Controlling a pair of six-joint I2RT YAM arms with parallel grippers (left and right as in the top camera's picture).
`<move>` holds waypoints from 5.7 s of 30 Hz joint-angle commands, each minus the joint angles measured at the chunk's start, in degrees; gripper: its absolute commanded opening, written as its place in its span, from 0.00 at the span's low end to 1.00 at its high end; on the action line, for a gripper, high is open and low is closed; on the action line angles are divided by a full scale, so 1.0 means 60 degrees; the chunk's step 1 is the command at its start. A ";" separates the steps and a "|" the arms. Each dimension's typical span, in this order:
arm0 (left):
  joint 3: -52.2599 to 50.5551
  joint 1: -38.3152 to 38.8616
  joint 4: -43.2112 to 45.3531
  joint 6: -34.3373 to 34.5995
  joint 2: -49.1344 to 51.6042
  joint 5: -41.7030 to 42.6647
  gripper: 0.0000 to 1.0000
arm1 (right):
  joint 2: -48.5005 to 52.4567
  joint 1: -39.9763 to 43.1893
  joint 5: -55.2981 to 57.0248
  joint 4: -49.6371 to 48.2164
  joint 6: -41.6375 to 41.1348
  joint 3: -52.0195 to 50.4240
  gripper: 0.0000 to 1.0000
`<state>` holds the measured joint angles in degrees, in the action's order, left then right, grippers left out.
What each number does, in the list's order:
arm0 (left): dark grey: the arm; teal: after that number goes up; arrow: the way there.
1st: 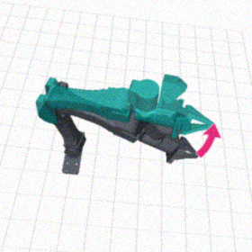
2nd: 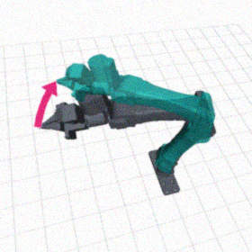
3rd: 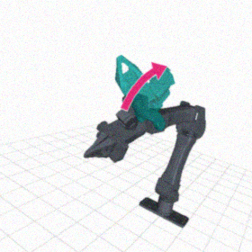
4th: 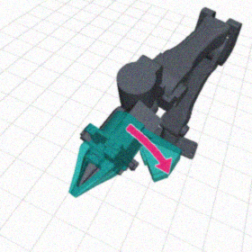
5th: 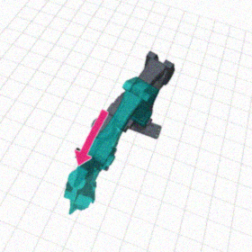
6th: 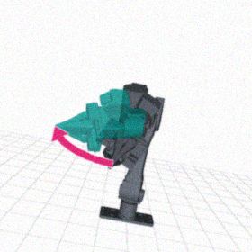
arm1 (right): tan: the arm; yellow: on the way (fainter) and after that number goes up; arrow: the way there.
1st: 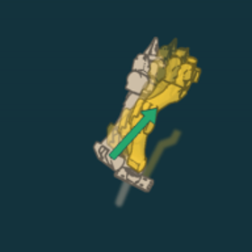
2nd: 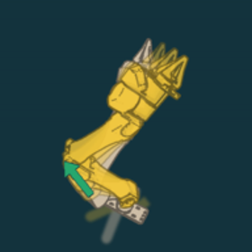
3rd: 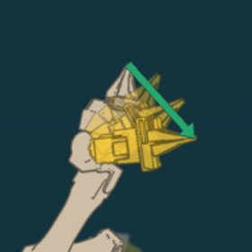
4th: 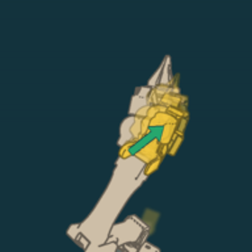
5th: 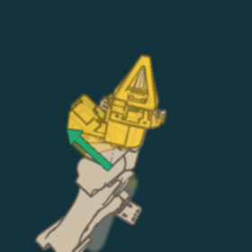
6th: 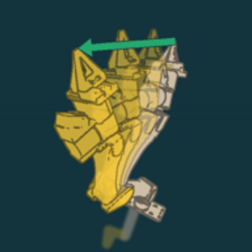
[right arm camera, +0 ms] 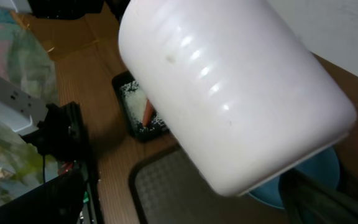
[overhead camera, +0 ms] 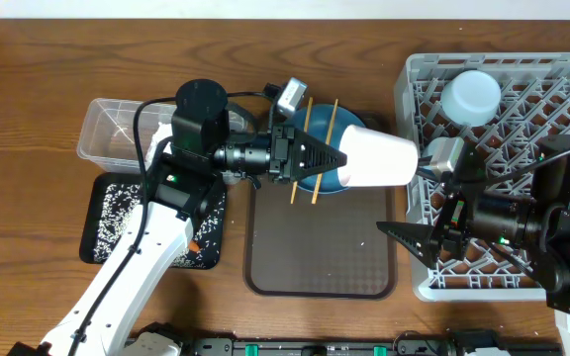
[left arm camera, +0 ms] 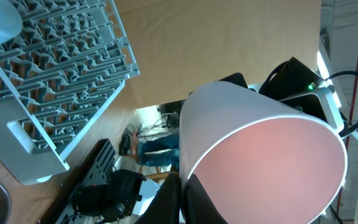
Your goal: Sort waste into correct bins and load items into the dishwasher rack
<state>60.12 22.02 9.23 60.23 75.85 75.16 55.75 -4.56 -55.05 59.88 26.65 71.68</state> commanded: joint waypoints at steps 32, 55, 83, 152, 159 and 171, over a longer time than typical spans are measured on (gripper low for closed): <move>0.0018 -0.0200 -0.0018 0.0084 -0.0040 0.1934 0.06 | 0.1060 0.0000 -0.0951 0.1494 0.2149 0.1300 0.98; 0.0018 -0.0182 -0.0018 -0.0211 -0.0040 0.1537 0.06 | 0.1002 0.0000 -0.1337 0.1013 0.1902 0.1304 0.62; 0.0000 -0.0171 -0.0018 -0.0503 -0.0040 0.1545 0.07 | 0.1002 0.0000 -0.1406 0.0437 0.1348 0.1304 0.57; 0.0000 0.0630 -0.5370 -0.4962 -0.0051 -0.9475 0.90 | 0.1326 0.0463 1.0138 0.5162 -0.6652 0.1300 0.01; 0.0000 0.0630 -0.5391 -0.4962 -0.0051 -0.9471 0.95 | 0.1348 0.0463 0.9996 0.5384 -0.6648 0.1282 0.01; 0.0000 0.0630 -0.5391 -0.4962 -0.0051 -0.9471 1.00 | 0.2452 0.0463 0.8703 0.4976 -0.6022 0.1279 0.01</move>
<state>60.05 25.74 -22.96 31.07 75.85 19.07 68.73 -2.70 -1.15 90.48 -11.09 78.72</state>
